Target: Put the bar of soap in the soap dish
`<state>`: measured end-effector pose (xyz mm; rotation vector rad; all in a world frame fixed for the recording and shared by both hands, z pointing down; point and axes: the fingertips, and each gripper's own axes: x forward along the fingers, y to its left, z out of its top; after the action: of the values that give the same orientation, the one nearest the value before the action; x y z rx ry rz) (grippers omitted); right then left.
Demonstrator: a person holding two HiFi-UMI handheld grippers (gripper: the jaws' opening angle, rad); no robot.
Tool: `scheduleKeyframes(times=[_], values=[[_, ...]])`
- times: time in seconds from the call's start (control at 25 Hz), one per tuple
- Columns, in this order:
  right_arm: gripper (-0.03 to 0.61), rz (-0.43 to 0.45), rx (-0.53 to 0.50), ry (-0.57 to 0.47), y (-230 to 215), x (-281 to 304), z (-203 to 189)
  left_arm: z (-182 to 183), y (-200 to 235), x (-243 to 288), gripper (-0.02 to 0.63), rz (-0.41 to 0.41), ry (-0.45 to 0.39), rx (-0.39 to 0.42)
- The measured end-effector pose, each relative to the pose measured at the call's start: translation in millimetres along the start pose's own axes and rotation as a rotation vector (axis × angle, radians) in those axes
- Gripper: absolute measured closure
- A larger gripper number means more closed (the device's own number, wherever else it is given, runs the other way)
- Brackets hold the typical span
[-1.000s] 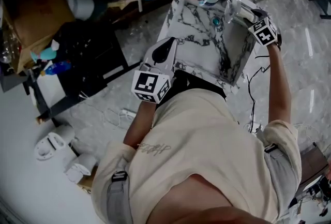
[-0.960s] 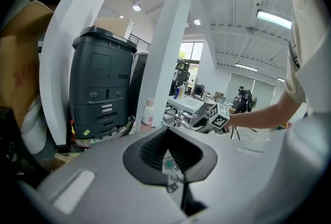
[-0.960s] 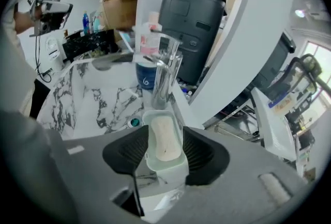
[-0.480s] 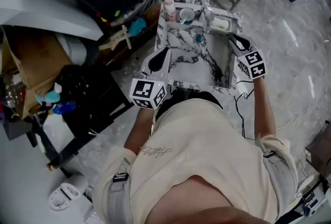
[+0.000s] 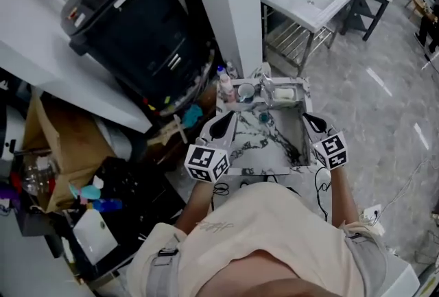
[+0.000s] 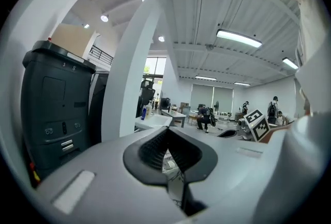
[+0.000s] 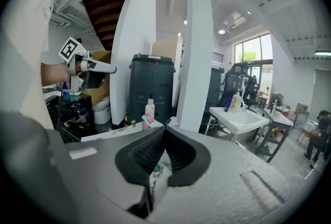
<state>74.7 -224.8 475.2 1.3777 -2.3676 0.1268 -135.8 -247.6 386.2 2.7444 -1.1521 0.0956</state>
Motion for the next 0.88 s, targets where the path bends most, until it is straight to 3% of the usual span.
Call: scheduleKeyframes(times=[0.32, 0.56, 0.88], values=[[0.577, -0.043, 0.044, -0.191, 24.0, -17.0, 54.9, 32.2, 7.0, -6.7, 0.597, -0.023, -0.081, -0.014], [0.577, -0.148, 0.039, -0.313, 7.2, -38.6, 85.7, 44.6, 14.5, -8.7, 0.597, -0.009, -0.115, 0.002], [0.577, -0.213, 0.168, -0.383, -0.7, -55.6, 71.4, 24.4, 7.7, -13.5, 0.597, 0.017, -0.082, -0.006]])
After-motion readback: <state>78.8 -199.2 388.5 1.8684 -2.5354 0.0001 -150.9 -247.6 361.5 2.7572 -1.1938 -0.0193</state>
